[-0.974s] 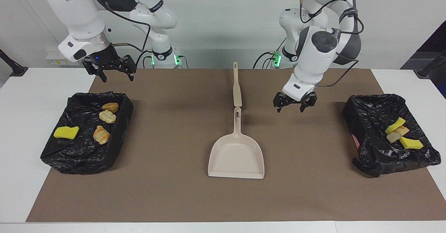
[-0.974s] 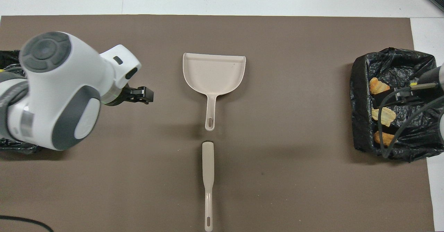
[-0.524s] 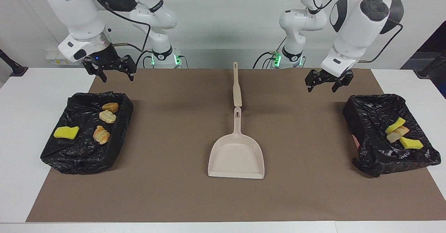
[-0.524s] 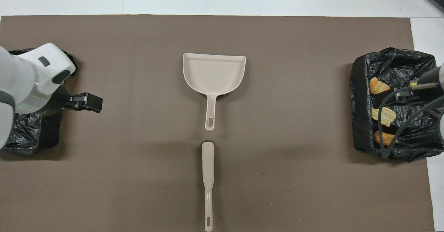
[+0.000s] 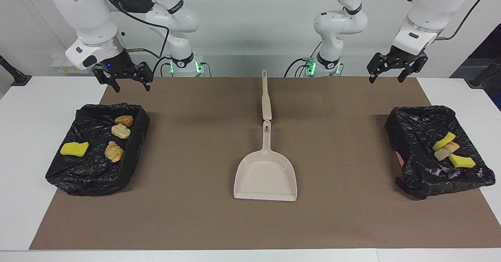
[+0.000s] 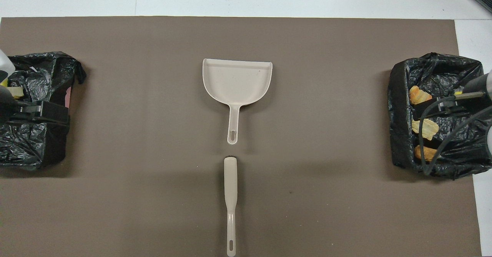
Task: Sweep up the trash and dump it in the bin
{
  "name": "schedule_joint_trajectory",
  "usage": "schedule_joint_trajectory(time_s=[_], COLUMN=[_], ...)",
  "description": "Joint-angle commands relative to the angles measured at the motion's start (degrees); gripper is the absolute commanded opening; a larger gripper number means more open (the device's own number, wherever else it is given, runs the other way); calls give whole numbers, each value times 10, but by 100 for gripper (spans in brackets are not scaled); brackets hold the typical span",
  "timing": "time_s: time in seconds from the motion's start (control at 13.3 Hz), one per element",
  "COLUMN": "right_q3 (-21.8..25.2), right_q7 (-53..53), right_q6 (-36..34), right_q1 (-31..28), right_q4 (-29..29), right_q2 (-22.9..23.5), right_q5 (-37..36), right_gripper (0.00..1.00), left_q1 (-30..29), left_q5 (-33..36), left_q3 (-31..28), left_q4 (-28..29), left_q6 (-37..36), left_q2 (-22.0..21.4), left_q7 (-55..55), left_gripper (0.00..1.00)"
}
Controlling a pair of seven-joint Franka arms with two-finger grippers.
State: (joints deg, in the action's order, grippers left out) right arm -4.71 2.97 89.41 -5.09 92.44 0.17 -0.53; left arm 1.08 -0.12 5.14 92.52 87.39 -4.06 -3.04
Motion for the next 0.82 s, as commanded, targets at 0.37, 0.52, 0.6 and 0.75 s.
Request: schedule_joint_trajectory(time_s=[0.37, 0.52, 0.6, 0.75], right_q3=[0, 0, 0, 0], right_q7=[-8, -8, -8, -8], right_q6=[-8, -8, -8, -8], right_q1=[-2, -2, -2, -2], right_q4=[-5, -5, -5, -5], right_q2=[-1, -1, -1, -1], right_q5=[6, 6, 6, 5], right_gripper=[100, 100, 100, 100], left_q1=[-7, -7, -7, -7], left_q5=[-1, -3, -3, -3], left_q3=[0, -5, -5, -5], left_q4=[-12, -2, -3, -3], left_q6=[-26, -21, -19, -18], left_q2=[-14, -24, -24, -24], left_q7=[11, 15, 15, 16], left_gripper=[100, 100, 100, 100])
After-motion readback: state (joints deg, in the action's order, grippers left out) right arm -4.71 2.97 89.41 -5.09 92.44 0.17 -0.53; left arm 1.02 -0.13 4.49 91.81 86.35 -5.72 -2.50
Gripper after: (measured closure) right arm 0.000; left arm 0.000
